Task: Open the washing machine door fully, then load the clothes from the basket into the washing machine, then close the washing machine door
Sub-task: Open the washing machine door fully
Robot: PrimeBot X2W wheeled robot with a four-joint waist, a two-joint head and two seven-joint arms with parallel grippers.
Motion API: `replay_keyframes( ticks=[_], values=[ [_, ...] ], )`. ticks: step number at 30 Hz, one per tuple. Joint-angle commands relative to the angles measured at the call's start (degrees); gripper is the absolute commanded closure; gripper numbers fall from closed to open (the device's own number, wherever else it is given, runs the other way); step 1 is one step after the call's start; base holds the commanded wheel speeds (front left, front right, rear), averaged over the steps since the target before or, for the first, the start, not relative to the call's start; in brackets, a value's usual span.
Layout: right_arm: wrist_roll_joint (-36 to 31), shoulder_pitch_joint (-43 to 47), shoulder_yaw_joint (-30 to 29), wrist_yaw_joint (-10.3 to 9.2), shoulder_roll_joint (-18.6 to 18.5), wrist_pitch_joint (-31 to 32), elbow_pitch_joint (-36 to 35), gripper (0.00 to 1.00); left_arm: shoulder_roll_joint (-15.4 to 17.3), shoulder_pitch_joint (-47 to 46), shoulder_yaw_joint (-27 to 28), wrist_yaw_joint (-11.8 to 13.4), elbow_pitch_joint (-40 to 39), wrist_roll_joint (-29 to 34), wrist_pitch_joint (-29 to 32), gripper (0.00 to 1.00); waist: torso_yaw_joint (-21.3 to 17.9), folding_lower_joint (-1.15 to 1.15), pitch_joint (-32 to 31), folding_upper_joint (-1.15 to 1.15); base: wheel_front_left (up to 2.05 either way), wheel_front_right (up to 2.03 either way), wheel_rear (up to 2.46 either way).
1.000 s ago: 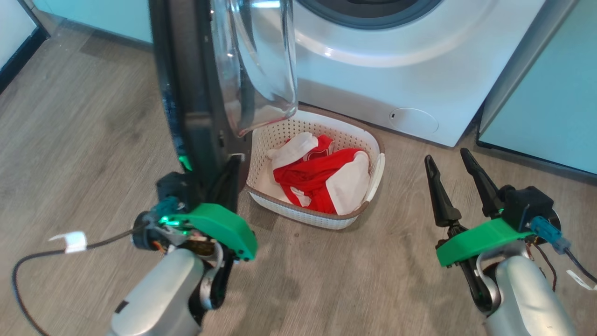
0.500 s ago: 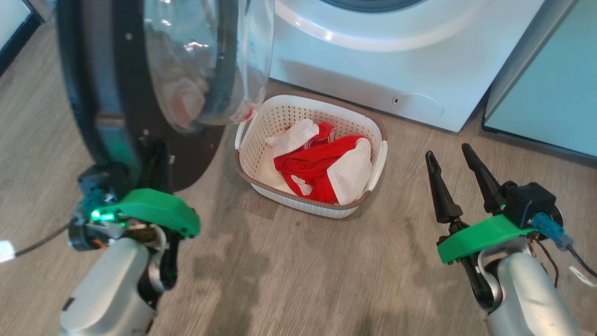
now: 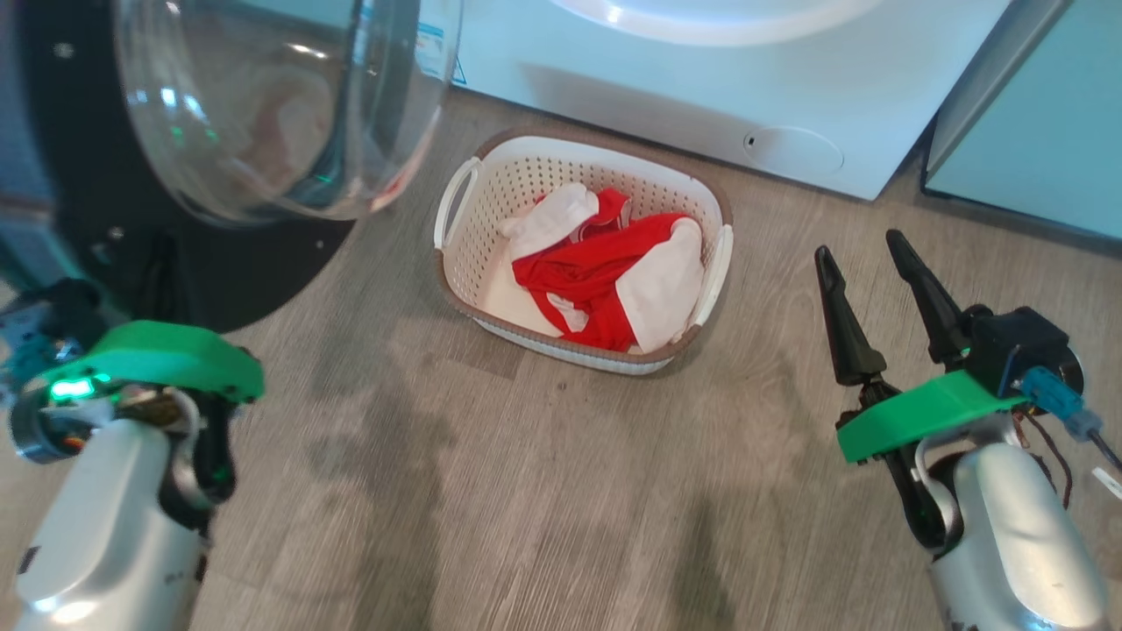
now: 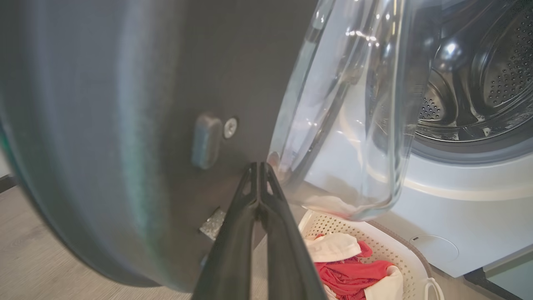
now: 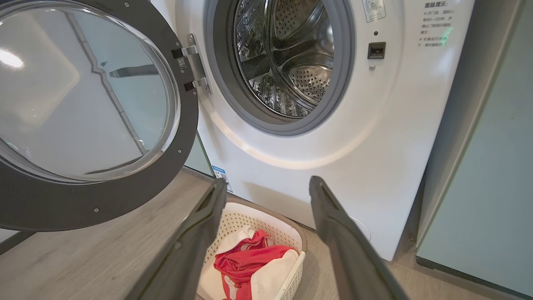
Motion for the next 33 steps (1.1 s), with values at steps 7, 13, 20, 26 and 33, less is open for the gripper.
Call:
replay_keyframes(
  ticks=[7,13,20,26,33],
  values=[
    [-0.8,-3.7,1.3,0.00,-0.9,0.8,-3.4,0.00,0.6,-4.8,11.4,-5.6,2.6,3.1,-0.5,1.00,-0.1,0.00,3.0,0.00,0.00,0.00,0.00],
    [-0.9,-4.5,1.3,0.00,-1.4,1.3,-4.4,0.00,-0.8,-7.3,17.9,-10.4,6.7,6.2,-0.5,1.00,-0.2,0.00,4.6,0.00,0.00,0.00,0.00],
    [-1.0,-5.1,1.5,0.00,-2.0,1.9,-5.2,0.00,-1.2,-10.0,25.7,-14.3,10.8,10.4,-0.6,1.00,-0.4,0.00,5.8,0.00,0.00,0.00,0.00],
    [-1.1,-5.4,1.5,0.00,-2.0,2.1,-5.4,0.00,-1.3,-12.2,31.3,-17.0,14.1,13.9,-0.6,1.00,-0.6,0.00,6.2,0.00,0.00,0.00,0.00],
    [-1.1,-5.4,1.6,0.00,-1.7,1.8,-5.1,0.00,-1.8,-13.5,35.2,-18.7,17.0,17.3,-0.6,1.00,-0.9,0.00,5.8,0.00,0.00,0.00,0.00]
  ],
)
